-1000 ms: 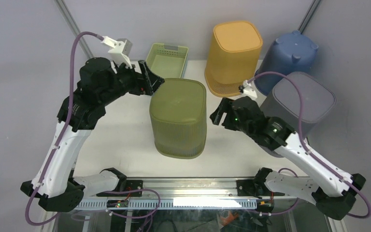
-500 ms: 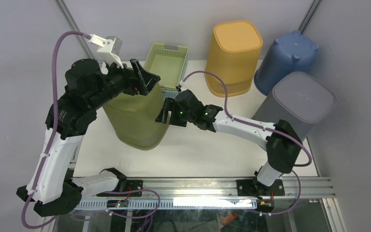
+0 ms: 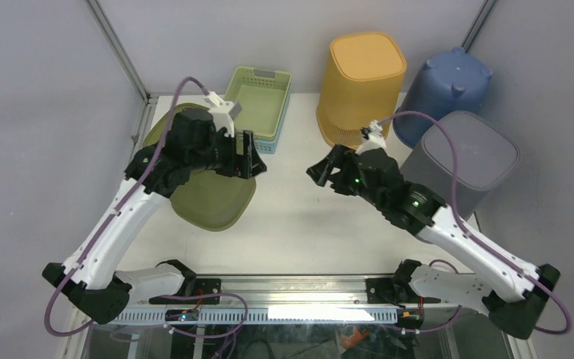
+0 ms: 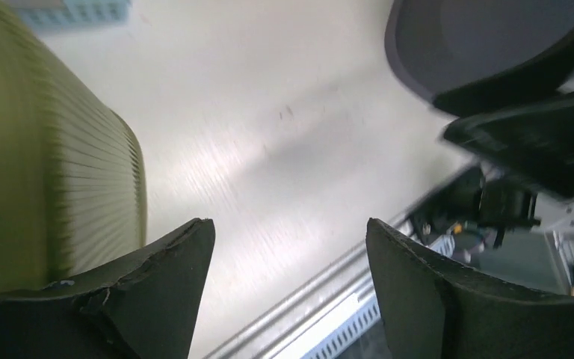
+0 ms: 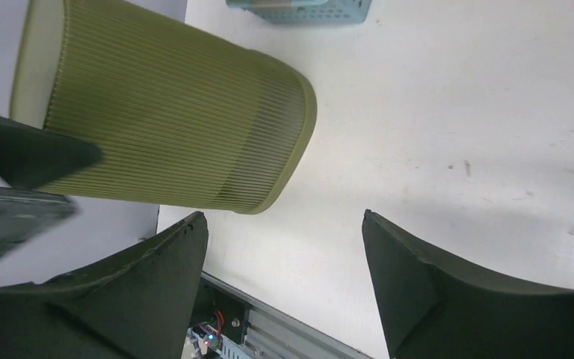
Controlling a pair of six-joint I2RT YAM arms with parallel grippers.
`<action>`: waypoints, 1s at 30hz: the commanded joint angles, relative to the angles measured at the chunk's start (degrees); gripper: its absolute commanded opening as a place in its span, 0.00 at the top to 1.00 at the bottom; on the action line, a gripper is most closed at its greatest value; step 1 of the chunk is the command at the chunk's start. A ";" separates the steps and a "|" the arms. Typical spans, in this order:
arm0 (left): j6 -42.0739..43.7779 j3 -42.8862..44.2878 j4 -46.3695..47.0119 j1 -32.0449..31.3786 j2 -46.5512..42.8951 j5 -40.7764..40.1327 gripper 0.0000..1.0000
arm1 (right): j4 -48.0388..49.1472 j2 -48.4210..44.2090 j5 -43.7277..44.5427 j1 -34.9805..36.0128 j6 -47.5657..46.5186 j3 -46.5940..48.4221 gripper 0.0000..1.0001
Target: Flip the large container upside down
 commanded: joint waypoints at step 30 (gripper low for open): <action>1.04 3.35 8.13 17.47 22.92 -16.09 0.19 | -14.88 -15.93 9.43 0.48 4.12 -4.17 0.21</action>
